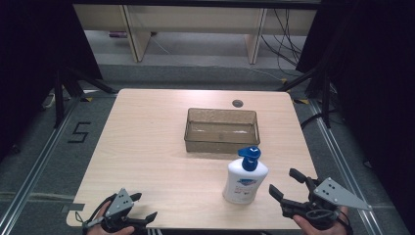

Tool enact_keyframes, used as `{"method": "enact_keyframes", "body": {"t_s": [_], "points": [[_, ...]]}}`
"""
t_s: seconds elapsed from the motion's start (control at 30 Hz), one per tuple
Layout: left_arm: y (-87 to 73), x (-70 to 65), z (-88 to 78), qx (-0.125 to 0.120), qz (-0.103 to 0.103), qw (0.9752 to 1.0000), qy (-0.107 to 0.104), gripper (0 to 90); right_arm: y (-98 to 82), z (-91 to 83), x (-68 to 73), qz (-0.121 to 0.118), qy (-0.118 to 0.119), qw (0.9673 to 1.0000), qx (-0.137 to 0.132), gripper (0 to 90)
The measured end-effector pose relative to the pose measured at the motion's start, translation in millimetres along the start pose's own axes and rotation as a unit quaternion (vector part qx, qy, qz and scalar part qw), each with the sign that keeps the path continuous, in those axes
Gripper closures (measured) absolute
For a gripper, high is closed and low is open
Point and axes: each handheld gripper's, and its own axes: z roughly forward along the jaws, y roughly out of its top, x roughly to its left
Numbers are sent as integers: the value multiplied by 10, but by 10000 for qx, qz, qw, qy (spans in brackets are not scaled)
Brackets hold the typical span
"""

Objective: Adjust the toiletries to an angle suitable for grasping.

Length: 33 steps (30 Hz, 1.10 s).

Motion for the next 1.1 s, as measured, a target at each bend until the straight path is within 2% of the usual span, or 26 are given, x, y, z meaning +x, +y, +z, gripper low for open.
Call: {"method": "enact_keyframes", "body": {"t_s": [0.07, 0.1, 0.13, 0.17, 0.23, 0.3, 0.33, 0.37, 0.4, 0.43, 0.53, 0.57, 0.6, 0.63, 0.7, 0.73, 0.77, 0.8, 0.83, 0.87, 0.9, 0.93, 1.0, 1.1], "points": [[1, 5, -1, 20, 33, 10000, 14, 163, 10, 6, 17, -1, 50, 10000, -38, 178], [1, 5, 0, 15, 29, 10000, 12, 163, 17, 2, 24, -28, -5, 10000, -46, 179], [1, 5, 0, 16, 29, 10000, 12, 163, 19, 9, 32, 5, 73, 10000, -62, 179], [1, 7, 0, 16, 29, 10000, 10, 163, 31, 2, 29, -80, 53, 10000, -5, 181], [0, 5, 9, -26, -35, 10000, -10, 163, 35, 12, 56, 22, 91, 9999, -42, 183], [0, 13, 4, 42, -21, 10000, 3, 163, 50, 24, 65, 18, 149, 9999, -55, 186], [1, 31, -2, 121, 62, 9999, 50, 163, 54, 34, 58, -55, 144, 9998, -111, 187], [0, 14, 10, 17, -58, 10000, 15, 163, 63, 36, 66, -5, 169, 9998, -61, 187], [0, 22, 6, 37, -43, 10000, 29, 163, 68, 40, 76, 62, 166, 9998, -66, 187], [0, 33, -3, 86, 7, 10000, 42, 163, 77, 49, 61, -66, 148, 9998, -101, 187], [-1, 36, -4, 85, -19, 10000, 43, 163, 100, 69, 70, -13, 221, 9997, -113, 188], [0, 27, -1, 92, -63, 9999, 75, 163, 114, 62, 76, 5, 231, 9997, 1, 188], [-2, 19, 10, 41, -145, 9999, 60, 163, 119, 74, 80, -22, 222, 9997, -84, 189], [1, 36, 6, 96, -78, 9999, 33, 163, 129, 77, 77, -80, 253, 9996, -66, 189], [3, 39, 7, 103, -78, 9999, 64, 163, 144, 79, 95, -37, 244, 9997, -54, 189], [3, 32, 9, 60, -112, 9999, 91, 163, 151, 96, 92, -55, 317, 9994, -116, 189], [4, 31, 10, 30, -148, 9999, 72, 163, 166, 91, 88, -113, 297, 9995, -38, 189], [8, 46, 9, 54, -80, 9999, 69, 163, 180, 98, 99, -43, 325, 9995, -13, 189], [10, 52, 10, 66, -48, 9999, 82, 163, 188, 115, 98, -94, 261, 9995, -118, 189], [13, 54, 11, 88, -47, 9999, 69, 163, 196, 121, 102, -83, 326, 9994, -112, 189], [10, 41, 33, -4, -124, 9999, 106, 163, 204, 129, 113, -46, 359, 9993, -105, 190], [17, 50, 28, 75, -57, 9999, 84, 163, 213, 138, 111, -120, 326, 9993, -135, 190], [28, 60, 37, 109, -3, 9999, 70, 163, 229, 154, 121, -98, 351, 9993, -122, 190], [41, 68, 67, 116, -39, 9999, 47, 163, 273, 195, 132, -119, 430, 9989, -132, 191]]}}
